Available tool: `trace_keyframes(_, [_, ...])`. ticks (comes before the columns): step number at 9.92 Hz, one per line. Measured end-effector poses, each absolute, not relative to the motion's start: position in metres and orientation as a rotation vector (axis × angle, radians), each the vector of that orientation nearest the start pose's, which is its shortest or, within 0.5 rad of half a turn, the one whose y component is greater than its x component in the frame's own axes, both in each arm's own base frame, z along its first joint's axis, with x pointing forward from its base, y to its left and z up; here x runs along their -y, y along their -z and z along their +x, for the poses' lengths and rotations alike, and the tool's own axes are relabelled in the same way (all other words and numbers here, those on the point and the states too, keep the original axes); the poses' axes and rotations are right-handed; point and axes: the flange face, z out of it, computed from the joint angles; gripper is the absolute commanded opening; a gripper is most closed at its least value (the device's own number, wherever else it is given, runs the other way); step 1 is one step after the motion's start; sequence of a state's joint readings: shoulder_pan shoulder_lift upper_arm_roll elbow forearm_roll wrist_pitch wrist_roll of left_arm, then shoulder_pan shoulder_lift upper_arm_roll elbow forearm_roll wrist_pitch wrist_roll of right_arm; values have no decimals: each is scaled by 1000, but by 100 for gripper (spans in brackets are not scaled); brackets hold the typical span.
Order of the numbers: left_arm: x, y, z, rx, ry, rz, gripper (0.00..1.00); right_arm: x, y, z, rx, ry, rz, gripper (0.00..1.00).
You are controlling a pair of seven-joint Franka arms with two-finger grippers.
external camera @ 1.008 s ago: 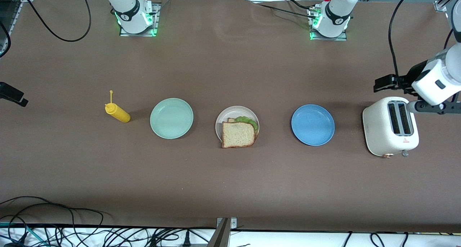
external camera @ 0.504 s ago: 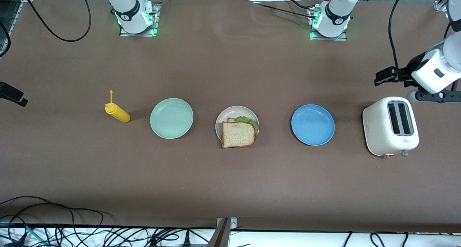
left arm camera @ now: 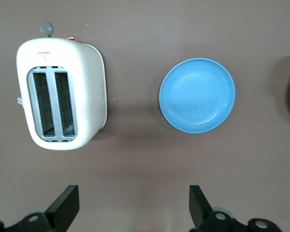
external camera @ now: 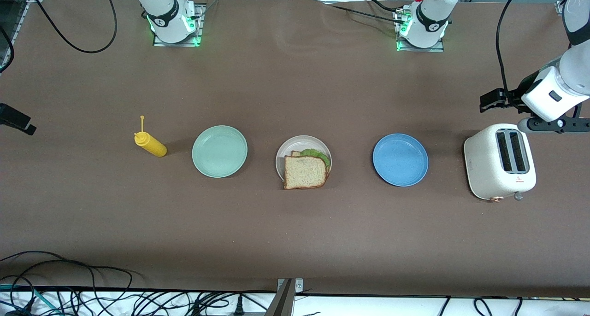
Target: Make sandwich on beige plate with both arms
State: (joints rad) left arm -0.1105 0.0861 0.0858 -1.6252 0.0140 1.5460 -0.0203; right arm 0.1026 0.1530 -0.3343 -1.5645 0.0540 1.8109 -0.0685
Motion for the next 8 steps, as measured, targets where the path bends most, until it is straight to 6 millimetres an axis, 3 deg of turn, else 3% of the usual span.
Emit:
trace_keyframes(2, [7,-548,571,9,-254,-3105,100,127,-580,607,-315,222,-3119,100])
trace_keyframes(4, [5,-547,571,14,-256,-3105,100,113,-595,612,-298,326,-3110,100])
trace_keyframes(8, [12,-543,572,-5,-264,-3103,100,108,-598,612,-284,327,-3120,100])
